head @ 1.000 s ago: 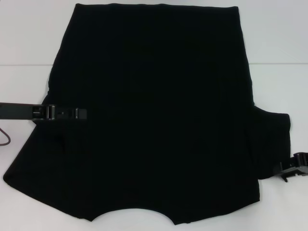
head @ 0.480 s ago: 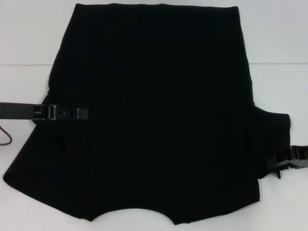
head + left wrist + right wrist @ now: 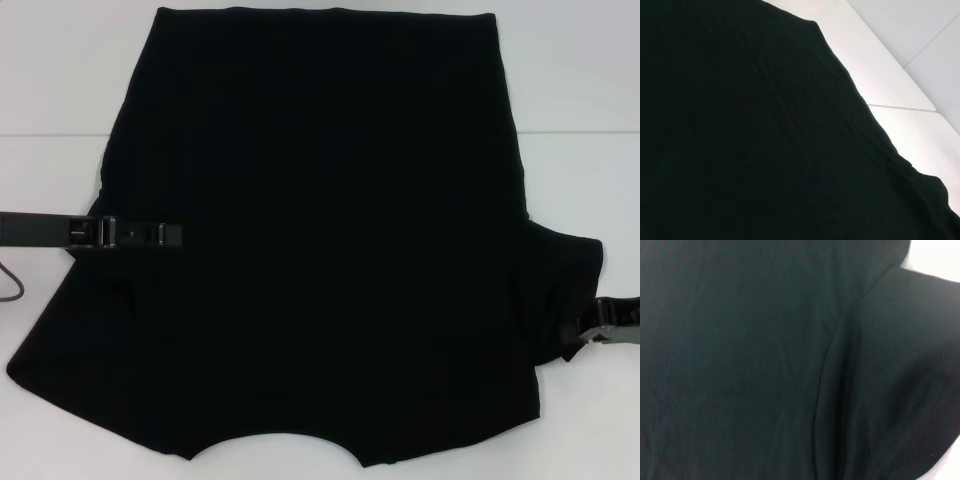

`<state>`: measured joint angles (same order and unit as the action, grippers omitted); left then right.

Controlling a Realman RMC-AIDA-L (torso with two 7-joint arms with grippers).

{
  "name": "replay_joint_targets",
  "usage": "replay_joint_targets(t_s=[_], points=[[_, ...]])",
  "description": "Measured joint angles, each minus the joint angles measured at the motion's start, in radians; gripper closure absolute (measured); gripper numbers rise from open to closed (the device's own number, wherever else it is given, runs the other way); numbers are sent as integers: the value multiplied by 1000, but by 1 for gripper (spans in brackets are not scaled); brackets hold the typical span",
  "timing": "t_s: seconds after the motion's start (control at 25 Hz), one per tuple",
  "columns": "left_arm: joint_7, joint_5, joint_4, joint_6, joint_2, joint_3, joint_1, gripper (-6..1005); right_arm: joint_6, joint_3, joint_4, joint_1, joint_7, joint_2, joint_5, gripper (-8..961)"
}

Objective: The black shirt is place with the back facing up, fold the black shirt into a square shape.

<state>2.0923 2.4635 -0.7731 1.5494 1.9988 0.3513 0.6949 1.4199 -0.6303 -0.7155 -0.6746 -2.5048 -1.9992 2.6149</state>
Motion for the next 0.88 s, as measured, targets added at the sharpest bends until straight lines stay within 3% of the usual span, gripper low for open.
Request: replay_joint_targets(t_s=[0.28, 0.68, 0.88], points=[[0, -1, 0, 1, 0, -2, 0, 408, -4, 62, -8, 17, 0, 6, -1, 942], [0, -25, -2, 11, 0, -5, -10, 408, -15, 227, -98, 71, 0, 23, -24, 942], [0, -41, -2, 21, 0, -5, -11, 408, -17, 256, -132, 79, 0, 23, -90, 942]])
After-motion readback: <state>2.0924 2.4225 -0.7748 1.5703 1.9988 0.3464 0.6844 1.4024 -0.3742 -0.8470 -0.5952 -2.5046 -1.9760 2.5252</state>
